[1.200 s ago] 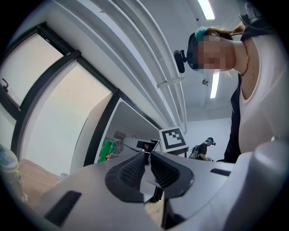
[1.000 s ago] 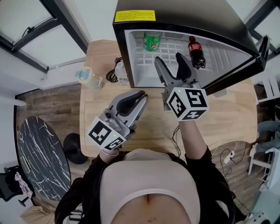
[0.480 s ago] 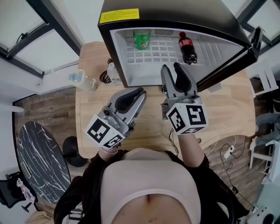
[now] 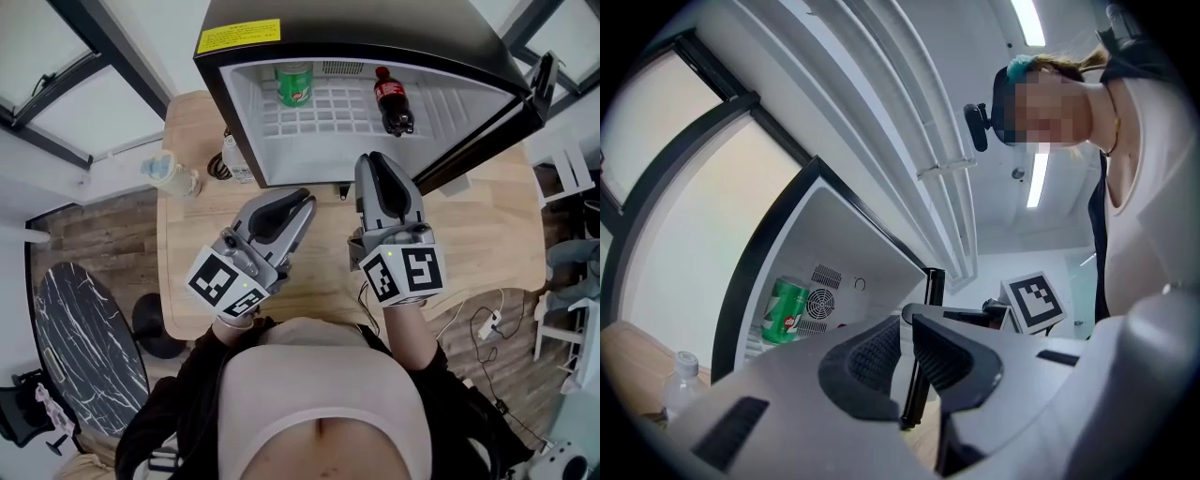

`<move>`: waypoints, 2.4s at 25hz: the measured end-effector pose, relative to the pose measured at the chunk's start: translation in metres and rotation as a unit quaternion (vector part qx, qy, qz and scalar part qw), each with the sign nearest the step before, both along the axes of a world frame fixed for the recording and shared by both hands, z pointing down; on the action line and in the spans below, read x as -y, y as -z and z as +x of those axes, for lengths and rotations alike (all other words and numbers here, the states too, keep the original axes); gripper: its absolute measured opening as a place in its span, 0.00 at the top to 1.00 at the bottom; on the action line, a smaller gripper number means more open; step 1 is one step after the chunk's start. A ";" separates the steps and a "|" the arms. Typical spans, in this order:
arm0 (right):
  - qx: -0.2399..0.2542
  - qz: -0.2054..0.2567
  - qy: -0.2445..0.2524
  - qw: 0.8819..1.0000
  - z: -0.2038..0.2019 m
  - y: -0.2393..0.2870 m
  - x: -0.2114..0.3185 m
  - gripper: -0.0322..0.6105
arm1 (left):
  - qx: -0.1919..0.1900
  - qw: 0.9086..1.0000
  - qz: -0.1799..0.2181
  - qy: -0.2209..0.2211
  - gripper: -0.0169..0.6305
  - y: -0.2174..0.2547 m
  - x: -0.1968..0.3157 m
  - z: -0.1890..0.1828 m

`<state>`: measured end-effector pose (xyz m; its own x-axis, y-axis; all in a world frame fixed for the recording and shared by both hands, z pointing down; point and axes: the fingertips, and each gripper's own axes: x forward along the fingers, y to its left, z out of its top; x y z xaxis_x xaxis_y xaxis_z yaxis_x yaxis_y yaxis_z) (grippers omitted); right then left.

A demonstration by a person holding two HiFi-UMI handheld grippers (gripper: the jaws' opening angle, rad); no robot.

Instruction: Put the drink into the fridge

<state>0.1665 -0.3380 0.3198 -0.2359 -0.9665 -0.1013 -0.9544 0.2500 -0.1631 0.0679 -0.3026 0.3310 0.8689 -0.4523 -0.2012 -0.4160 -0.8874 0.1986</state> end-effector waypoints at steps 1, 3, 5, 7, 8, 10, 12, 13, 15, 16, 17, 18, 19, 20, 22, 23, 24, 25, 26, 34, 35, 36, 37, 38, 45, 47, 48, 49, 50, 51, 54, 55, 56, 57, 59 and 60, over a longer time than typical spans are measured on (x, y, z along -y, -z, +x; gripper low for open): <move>0.001 0.001 0.003 1.000 0.000 0.000 -0.002 0.84 | 0.000 1.000 0.000 0.000 0.90 -0.001 0.000 0.002; 0.000 0.004 0.009 1.000 0.000 -0.002 -0.008 0.85 | 0.001 1.000 0.001 0.001 0.90 -0.002 -0.003 0.006; -0.005 0.005 0.016 1.000 0.000 -0.005 -0.014 0.87 | 0.002 1.000 0.004 0.000 0.90 -0.002 -0.006 0.011; -0.013 0.005 0.021 1.000 0.002 -0.009 -0.020 0.88 | 0.004 1.000 0.008 0.003 0.90 -0.003 -0.010 0.016; -0.016 0.005 0.024 1.000 0.002 -0.010 -0.022 0.88 | 0.005 1.000 0.010 0.004 0.90 -0.004 -0.012 0.018; -0.022 0.005 0.029 0.999 0.003 -0.012 -0.026 0.88 | 0.005 1.000 0.012 0.008 0.90 -0.007 -0.015 0.020; -0.028 0.009 0.032 0.999 0.004 -0.013 -0.032 0.89 | 0.005 1.000 0.013 0.012 0.90 -0.008 -0.020 0.022; -0.032 0.011 0.034 0.999 0.004 -0.013 -0.035 0.89 | 0.005 1.000 0.015 0.012 0.90 -0.008 -0.022 0.022; -0.031 0.013 0.038 0.999 0.002 -0.014 -0.040 0.89 | 0.005 1.000 0.019 0.010 0.90 -0.006 -0.027 0.023; -0.025 0.012 0.041 0.999 0.001 -0.014 -0.042 0.90 | 0.004 1.000 0.022 0.008 0.90 -0.006 -0.029 0.024; -0.020 0.011 0.044 0.999 0.000 -0.015 -0.045 0.90 | 0.004 1.000 0.023 0.006 0.90 -0.005 -0.031 0.025; -0.021 0.011 0.045 0.999 -0.001 -0.015 -0.048 0.90 | 0.003 1.000 0.025 0.004 0.90 -0.005 -0.033 0.026; -0.027 0.012 0.044 0.999 -0.003 -0.015 -0.052 0.90 | 0.003 1.000 0.026 0.002 0.90 -0.005 -0.036 0.027; -0.035 0.013 0.041 0.998 -0.005 -0.015 -0.056 0.90 | 0.002 1.000 0.027 -0.001 0.90 -0.005 -0.039 0.027; -0.042 0.011 0.037 0.998 -0.007 -0.017 -0.065 0.90 | -0.001 1.000 0.027 -0.004 0.90 -0.004 -0.045 0.028; -0.041 0.008 0.035 0.999 -0.007 -0.019 -0.069 0.90 | -0.002 1.000 0.027 -0.006 0.90 -0.004 -0.049 0.027; -0.039 0.004 0.034 0.999 -0.008 -0.020 -0.073 0.90 | -0.003 1.000 0.026 -0.007 0.90 -0.004 -0.053 0.026; -0.038 0.002 0.033 0.999 -0.009 -0.021 -0.078 0.90 | -0.004 1.000 0.025 -0.008 0.90 -0.005 -0.057 0.025; -0.036 0.000 0.032 0.999 -0.010 -0.022 -0.083 0.90 | -0.004 1.000 0.024 -0.009 0.90 -0.005 -0.062 0.022; -0.025 -0.004 0.040 0.999 -0.050 -0.021 -0.143 0.90 | 0.004 1.000 0.021 -0.003 0.90 -0.002 -0.120 -0.016; -0.026 -0.003 0.043 0.999 -0.057 -0.020 -0.151 0.90 | 0.004 1.000 0.020 0.000 0.90 -0.003 -0.128 -0.022; -0.026 -0.002 0.046 0.999 -0.064 -0.020 -0.160 0.90 | 0.004 1.000 0.019 0.002 0.90 -0.004 -0.136 -0.028; -0.027 -0.002 0.048 0.999 -0.071 -0.020 -0.169 0.90 | 0.004 1.000 0.018 0.004 0.90 -0.005 -0.145 -0.033; -0.027 -0.002 0.049 0.998 -0.076 -0.021 -0.178 0.90 | 0.004 1.000 0.018 0.005 0.90 -0.005 -0.154 -0.039; -0.023 -0.011 0.052 0.998 -0.111 -0.028 -0.248 0.90 | 0.002 1.000 0.015 0.004 0.90 -0.009 -0.222 -0.070; -0.020 -0.015 0.050 0.998 -0.119 -0.030 -0.265 0.90 | 0.002 1.000 0.012 0.001 0.90 -0.011 -0.239 -0.075; -0.020 -0.017 0.050 0.998 -0.122 -0.031 -0.273 0.90 | 0.002 1.000 0.011 -0.001 0.90 -0.012 -0.246 -0.076; -0.019 -0.019 0.049 0.998 -0.124 -0.032 -0.280 0.90 | 0.002 1.000 0.009 -0.003 0.90 -0.013 -0.252 -0.077; -0.020 -0.020 0.048 0.998 -0.125 -0.032 -0.287 0.90 | 0.002 1.000 0.008 -0.005 0.90 -0.013 -0.259 -0.078; -0.020 -0.020 0.048 0.998 -0.127 -0.032 -0.294 0.90 | 0.002 1.000 0.007 -0.007 0.90 -0.014 -0.264 -0.079; -0.022 -0.020 0.048 0.998 -0.130 -0.031 -0.308 0.90 | 0.001 1.000 0.009 -0.010 0.90 -0.012 -0.277 -0.081; -0.022 -0.019 0.049 0.998 -0.131 -0.030 -0.311 0.90 | 0.001 1.000 0.011 -0.010 0.90 -0.011 -0.279 -0.081; -0.023 -0.018 0.051 0.998 -0.131 -0.029 -0.313 0.90 | 0.001 1.000 0.013 -0.009 0.90 -0.009 -0.281 -0.082; -0.024 -0.016 0.052 0.998 -0.132 -0.028 -0.314 0.90 | 0.001 1.000 0.015 -0.009 0.90 -0.008 -0.283 -0.082; -0.025 -0.014 0.054 0.998 -0.134 -0.025 -0.317 0.90 | 0.000 1.000 0.017 -0.010 0.90 -0.004 -0.286 -0.082; -0.025 -0.014 0.055 0.998 -0.135 -0.024 -0.319 0.90 | 0.001 1.000 0.019 -0.013 0.90 -0.002 -0.289 -0.082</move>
